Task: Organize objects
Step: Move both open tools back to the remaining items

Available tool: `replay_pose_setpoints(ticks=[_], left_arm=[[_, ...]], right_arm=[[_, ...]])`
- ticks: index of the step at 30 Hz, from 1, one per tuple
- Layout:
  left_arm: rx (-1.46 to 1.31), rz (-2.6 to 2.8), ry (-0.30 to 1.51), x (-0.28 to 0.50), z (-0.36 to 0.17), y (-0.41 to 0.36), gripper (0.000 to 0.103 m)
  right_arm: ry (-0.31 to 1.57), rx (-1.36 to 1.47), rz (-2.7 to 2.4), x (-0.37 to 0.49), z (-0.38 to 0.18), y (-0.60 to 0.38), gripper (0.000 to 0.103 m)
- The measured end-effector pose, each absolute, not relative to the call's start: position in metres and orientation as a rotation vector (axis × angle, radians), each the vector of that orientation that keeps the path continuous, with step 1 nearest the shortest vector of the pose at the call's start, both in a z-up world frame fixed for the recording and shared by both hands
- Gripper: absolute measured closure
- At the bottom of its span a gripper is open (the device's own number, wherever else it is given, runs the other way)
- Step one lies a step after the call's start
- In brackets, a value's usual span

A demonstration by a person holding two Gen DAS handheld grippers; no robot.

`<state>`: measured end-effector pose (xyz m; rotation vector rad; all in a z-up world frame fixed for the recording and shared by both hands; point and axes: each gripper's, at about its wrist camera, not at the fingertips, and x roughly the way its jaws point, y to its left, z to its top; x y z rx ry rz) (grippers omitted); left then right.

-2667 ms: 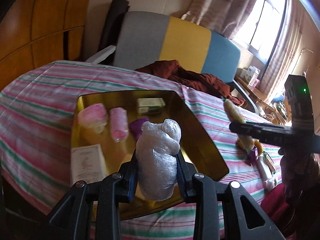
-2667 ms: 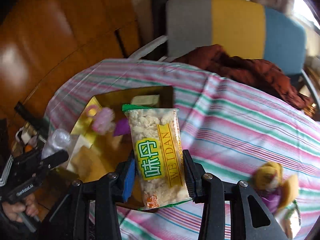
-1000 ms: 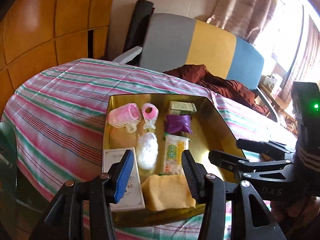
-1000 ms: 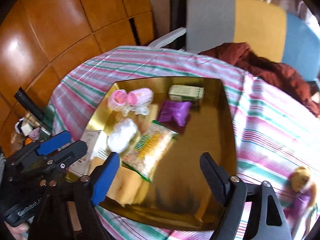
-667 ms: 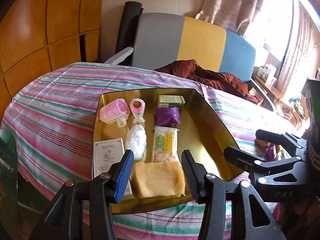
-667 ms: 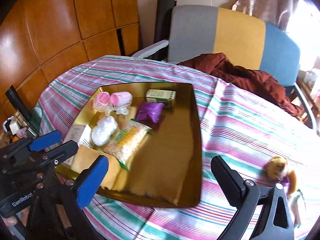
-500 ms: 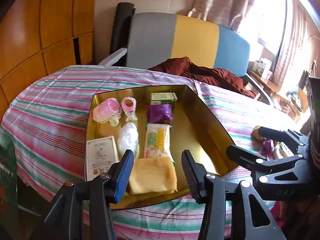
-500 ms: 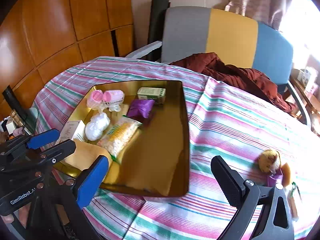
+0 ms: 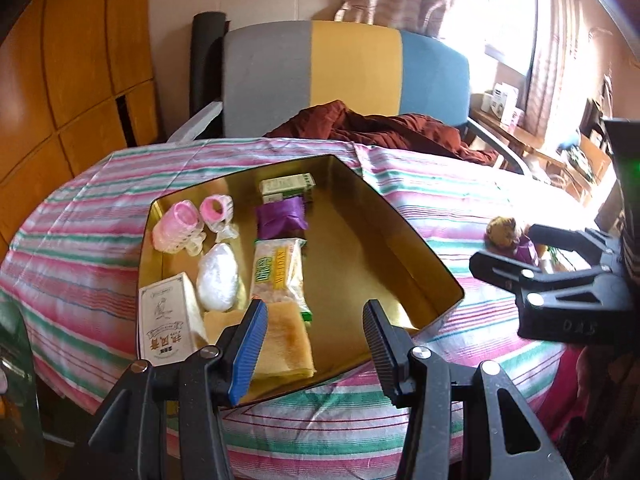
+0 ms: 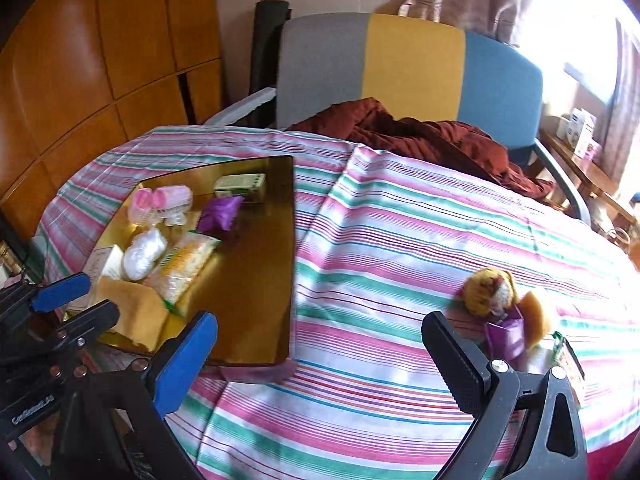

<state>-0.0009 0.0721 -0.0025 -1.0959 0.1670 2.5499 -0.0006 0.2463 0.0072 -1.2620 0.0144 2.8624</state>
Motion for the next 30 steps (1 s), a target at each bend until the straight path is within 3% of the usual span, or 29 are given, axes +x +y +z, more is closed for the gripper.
replay_pose_setpoints(ticks=[19, 27, 30], left_arm=[[-1.081, 2.372, 0.324, 0.005, -0.010, 0.131, 0.053], [-1.061, 2.227, 0.393, 0.016, -0.014, 0.180, 0.053], [-1.067, 2.150, 0.424, 0.021, -0.020, 0.204, 0.053]], right_arm=[[0.154, -1.173, 2.542, 0.038, 0.017, 0.394, 0.000], [0.324, -1.168, 2.336, 0.073, 0.016, 0.482, 0.000], [0.485, -1.152, 2.296, 0.086, 0.009, 0.509, 0.000]])
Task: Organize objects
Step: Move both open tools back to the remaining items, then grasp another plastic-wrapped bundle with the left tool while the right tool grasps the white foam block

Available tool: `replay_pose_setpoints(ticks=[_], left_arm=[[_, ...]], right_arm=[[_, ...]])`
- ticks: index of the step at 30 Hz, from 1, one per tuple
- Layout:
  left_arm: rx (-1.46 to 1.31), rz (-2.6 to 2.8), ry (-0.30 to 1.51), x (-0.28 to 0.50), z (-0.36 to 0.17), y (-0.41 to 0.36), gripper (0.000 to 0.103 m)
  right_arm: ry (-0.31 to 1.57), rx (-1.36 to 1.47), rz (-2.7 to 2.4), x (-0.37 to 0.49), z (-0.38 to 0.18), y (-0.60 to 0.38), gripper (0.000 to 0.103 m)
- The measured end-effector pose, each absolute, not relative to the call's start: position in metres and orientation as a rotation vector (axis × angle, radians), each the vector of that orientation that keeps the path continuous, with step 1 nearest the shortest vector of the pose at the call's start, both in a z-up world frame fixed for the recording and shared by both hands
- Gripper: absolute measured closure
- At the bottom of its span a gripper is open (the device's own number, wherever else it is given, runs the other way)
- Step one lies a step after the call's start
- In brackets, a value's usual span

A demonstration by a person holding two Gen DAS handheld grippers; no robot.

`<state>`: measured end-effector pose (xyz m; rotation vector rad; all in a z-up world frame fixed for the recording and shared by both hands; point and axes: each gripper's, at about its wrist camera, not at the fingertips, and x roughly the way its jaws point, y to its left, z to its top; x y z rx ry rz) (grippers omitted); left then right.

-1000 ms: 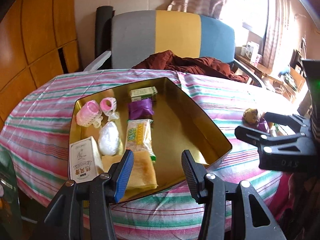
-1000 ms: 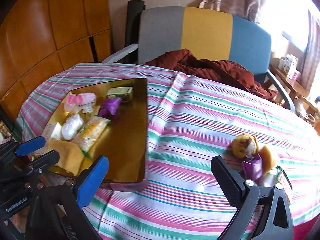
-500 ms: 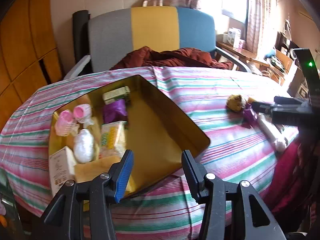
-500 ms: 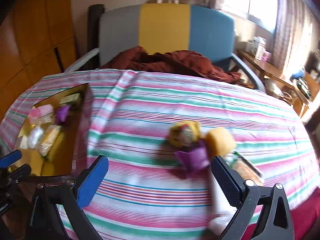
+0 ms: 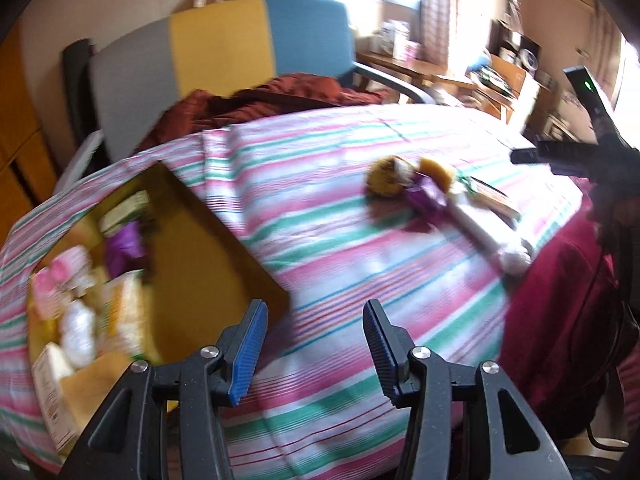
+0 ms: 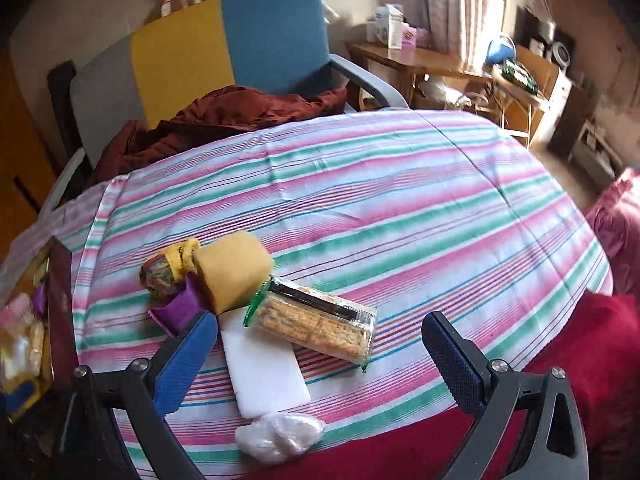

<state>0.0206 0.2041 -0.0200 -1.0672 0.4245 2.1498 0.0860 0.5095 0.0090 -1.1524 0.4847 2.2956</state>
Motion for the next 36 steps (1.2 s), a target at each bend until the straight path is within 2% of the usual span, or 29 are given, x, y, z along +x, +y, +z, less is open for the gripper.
replay_pose_setpoints(ticks=[6, 10, 22, 29, 30, 32, 36], left_arm=[[-1.089, 2.013, 0.463, 0.028, -0.032, 0.253, 0.053], [-1.109, 1.931, 0.460, 0.034, -0.036, 0.284, 0.053], [-1.211, 1.640, 0.364, 0.055, -0.049, 0.375, 0.053], [-1.290, 1.547, 0.418, 0.067, -0.081, 0.415, 0.053], [-1.290, 1.556, 0.431, 0.069, -0.084, 0.416, 0.055], [-1.235, 1.579, 0.459, 0.074, -0.083, 0.413, 0.068], [-1.209, 1.582, 0.452, 0.071, -0.082, 0.390, 0.070]], right_arm=[[0.855, -1.068, 2.292, 0.107, -0.006, 0.541, 0.000], [1.023, -0.977, 2.307, 0.116, -0.011, 0.551, 0.000], [1.116, -0.922, 2.356, 0.121, -0.011, 0.556, 0.000], [1.140, -0.908, 2.373, 0.123, -0.012, 0.557, 0.000], [1.145, -0.904, 2.373, 0.124, -0.011, 0.557, 0.000], [1.152, -0.901, 2.376, 0.125, -0.011, 0.558, 0.000], [1.155, -0.939, 2.382, 0.122, -0.013, 0.558, 0.000]])
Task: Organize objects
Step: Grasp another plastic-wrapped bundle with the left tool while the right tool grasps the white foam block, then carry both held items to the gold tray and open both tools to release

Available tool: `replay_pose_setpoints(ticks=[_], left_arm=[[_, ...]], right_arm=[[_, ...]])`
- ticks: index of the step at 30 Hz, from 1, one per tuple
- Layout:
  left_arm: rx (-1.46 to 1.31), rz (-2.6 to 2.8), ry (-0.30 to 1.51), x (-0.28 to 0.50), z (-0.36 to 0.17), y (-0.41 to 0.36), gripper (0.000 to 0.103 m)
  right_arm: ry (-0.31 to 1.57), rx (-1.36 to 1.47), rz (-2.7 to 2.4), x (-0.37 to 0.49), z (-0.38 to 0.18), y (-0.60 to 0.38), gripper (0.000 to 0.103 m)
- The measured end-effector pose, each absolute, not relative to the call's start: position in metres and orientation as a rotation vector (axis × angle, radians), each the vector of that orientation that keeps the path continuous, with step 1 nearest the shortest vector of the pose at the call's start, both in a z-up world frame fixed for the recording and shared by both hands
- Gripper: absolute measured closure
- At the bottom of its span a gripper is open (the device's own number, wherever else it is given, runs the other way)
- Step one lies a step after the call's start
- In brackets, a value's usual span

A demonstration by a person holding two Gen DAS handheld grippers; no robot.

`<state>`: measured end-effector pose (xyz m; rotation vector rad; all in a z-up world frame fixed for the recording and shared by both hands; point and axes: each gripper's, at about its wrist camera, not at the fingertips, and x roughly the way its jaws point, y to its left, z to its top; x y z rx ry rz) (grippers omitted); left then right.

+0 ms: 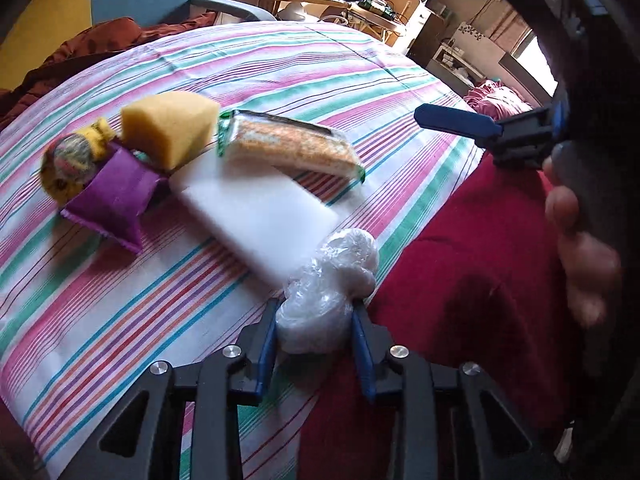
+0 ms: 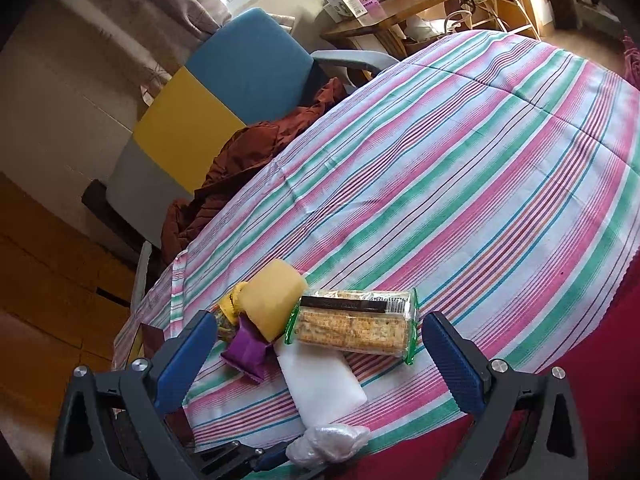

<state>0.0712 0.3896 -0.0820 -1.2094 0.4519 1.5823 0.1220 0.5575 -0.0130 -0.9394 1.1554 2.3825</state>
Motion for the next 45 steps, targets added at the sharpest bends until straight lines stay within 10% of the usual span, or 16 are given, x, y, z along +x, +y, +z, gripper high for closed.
replay_pose_setpoints(ticks=[18, 24, 29, 45], left_arm=[[-1.147, 1.928, 0.435, 0.018, -0.084, 0.264, 0.069], [-1.137, 1.926, 0.419, 0.016, -0.087, 0.270, 0.068], [-1.149, 1.912, 0.367, 0.013, -0.089, 0.264, 0.068], [-1.138, 1.936, 0.337, 0.018, -0.082, 0.256, 0.070]], right_arm=[[0.655, -1.703, 2.227, 0.035, -0.061, 0.499, 0.001], [0.445, -1.881, 2.096, 0.012, -0.092, 0.478, 0.022], [0.435, -1.859, 2.125, 0.022, -0.087, 0.470, 0.044], [0.554, -1.694, 2.439, 0.074, -0.053, 0.418, 0.045]])
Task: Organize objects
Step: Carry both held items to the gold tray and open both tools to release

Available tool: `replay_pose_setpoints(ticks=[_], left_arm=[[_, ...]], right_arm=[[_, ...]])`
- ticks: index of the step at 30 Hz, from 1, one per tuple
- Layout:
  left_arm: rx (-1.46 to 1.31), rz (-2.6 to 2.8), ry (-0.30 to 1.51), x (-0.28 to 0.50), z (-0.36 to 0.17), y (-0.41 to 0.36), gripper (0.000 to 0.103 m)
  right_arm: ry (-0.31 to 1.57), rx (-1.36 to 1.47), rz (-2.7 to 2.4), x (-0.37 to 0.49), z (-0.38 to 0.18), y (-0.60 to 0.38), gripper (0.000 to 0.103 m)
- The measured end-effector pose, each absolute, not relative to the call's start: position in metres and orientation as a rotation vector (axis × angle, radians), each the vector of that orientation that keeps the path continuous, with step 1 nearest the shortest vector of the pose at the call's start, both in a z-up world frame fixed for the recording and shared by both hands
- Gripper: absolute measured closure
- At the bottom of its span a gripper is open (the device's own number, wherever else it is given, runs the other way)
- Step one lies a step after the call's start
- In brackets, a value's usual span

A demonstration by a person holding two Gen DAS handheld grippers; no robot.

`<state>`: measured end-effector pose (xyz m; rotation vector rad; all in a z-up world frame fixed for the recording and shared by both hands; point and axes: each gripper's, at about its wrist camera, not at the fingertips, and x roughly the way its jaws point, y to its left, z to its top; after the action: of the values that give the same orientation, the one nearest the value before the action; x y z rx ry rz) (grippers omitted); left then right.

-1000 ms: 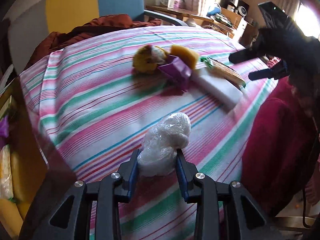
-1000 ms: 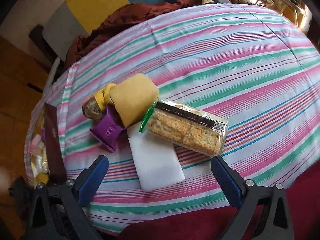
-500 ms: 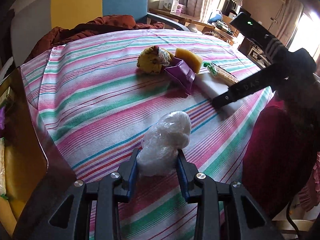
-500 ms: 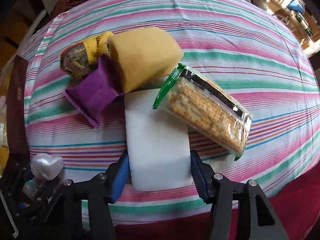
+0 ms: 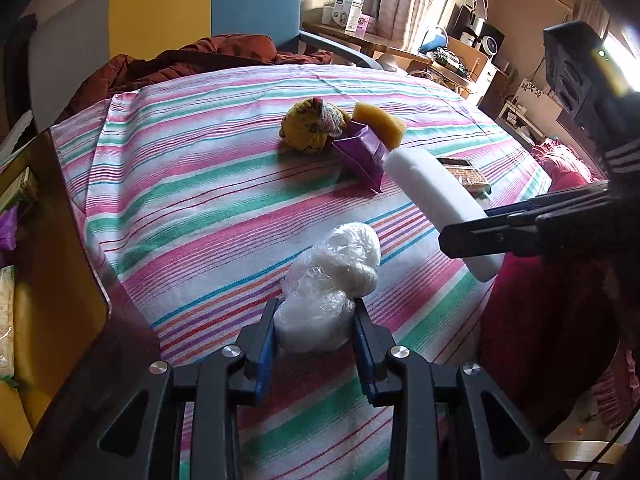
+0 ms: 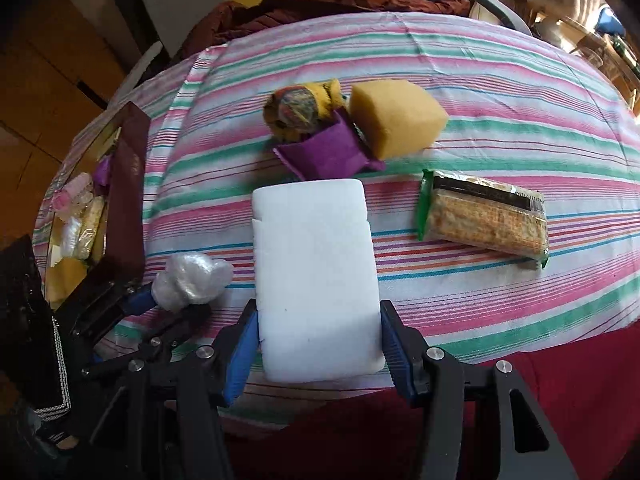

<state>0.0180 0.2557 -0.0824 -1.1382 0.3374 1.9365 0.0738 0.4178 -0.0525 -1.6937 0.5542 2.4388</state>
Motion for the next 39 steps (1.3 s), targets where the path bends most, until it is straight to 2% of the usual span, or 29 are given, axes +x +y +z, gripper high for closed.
replay_pose_setpoints(ticks=[8, 16, 30, 39], left_arm=[[-1.047, 2.005, 0.258, 0.023, -0.042, 0.229, 0.070], [-1.050, 2.150, 0.086, 0.002, -0.006, 0.169, 0.070], [-1.210, 2.349, -0.226, -0.042, -0.015, 0.068, 0.069], [-1.259, 2.367, -0.252, -0.052, -0.023, 0.064, 0.067]], right_arm=[[0.554, -1.610, 2.563, 0.051, -0.024, 0.384, 0.045], [0.539, -1.578, 2.715, 0.024, -0.005, 0.340, 0.045], [0.382, -1.684, 2.911, -0.034, 0.001, 0.242, 0.045], [0.346, -1.704, 2.916, -0.056, -0.003, 0.224, 0.044]])
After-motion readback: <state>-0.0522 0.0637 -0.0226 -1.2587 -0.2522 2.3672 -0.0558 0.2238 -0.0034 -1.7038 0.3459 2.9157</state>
